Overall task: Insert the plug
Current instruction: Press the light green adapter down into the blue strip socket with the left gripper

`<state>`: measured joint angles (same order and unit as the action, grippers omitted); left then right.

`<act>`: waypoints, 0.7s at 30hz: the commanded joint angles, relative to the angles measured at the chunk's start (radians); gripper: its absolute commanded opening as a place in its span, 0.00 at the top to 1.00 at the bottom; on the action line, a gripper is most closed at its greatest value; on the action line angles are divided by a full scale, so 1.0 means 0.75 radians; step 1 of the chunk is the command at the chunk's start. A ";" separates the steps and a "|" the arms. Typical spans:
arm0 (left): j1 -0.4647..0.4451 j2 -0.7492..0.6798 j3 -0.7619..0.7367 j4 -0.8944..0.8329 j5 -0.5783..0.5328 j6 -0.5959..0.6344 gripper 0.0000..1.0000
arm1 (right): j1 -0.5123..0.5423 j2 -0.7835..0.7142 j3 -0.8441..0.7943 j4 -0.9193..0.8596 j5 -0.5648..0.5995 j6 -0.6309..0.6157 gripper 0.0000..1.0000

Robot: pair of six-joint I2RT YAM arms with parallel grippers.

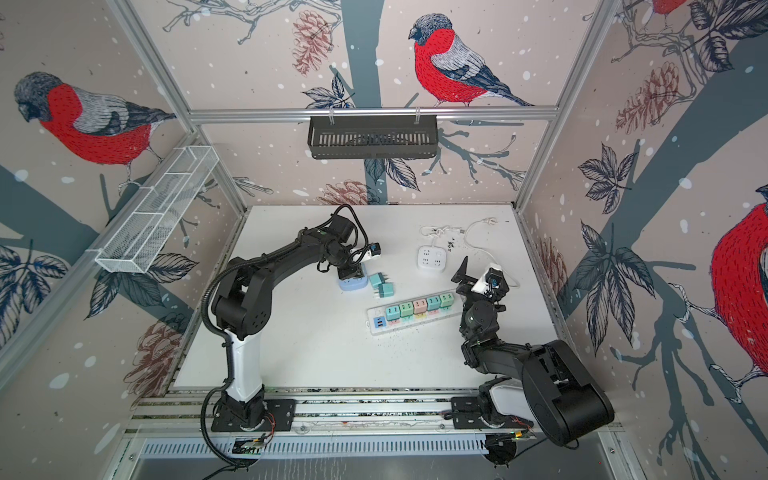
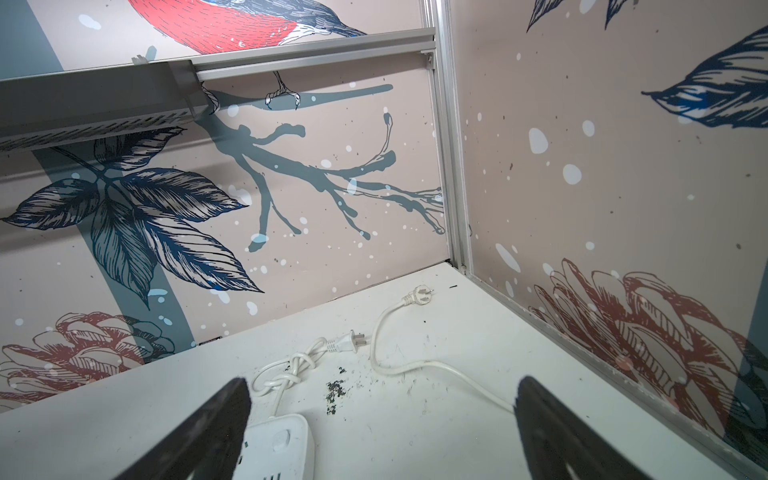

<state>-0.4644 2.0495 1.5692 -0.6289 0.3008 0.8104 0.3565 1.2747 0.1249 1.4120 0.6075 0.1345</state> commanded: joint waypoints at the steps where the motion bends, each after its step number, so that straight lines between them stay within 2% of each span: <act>1: 0.027 0.030 0.008 -0.063 -0.040 -0.016 1.00 | -0.002 -0.004 0.001 0.015 -0.004 0.015 0.00; 7: 0.113 -0.018 -0.033 -0.013 -0.027 -0.113 1.00 | -0.003 -0.004 0.002 0.009 -0.003 0.017 0.00; 13: 0.116 -0.058 -0.079 0.042 -0.008 -0.110 0.99 | -0.005 -0.002 0.005 0.005 -0.008 0.019 0.00; 15: 0.116 -0.057 -0.085 0.066 -0.022 -0.123 0.77 | -0.006 -0.002 0.006 0.003 -0.003 0.020 0.00; 18: 0.108 -0.069 -0.086 0.096 -0.020 -0.135 0.54 | -0.009 -0.002 0.009 -0.003 0.004 0.030 0.00; 19: 0.104 -0.079 -0.090 0.106 -0.014 -0.136 0.22 | -0.009 0.001 0.011 -0.004 0.004 0.031 0.00; 20: 0.100 -0.097 -0.092 0.117 0.000 -0.132 0.02 | -0.012 0.002 0.015 -0.009 0.002 0.031 0.00; 21: 0.094 -0.118 -0.100 0.131 0.016 -0.132 0.02 | -0.013 0.005 0.018 -0.015 0.002 0.031 0.00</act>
<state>-0.3859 1.9934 1.5017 -0.5652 0.2855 0.7132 0.3496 1.2766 0.1291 1.3914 0.6071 0.1513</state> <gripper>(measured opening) 0.749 0.997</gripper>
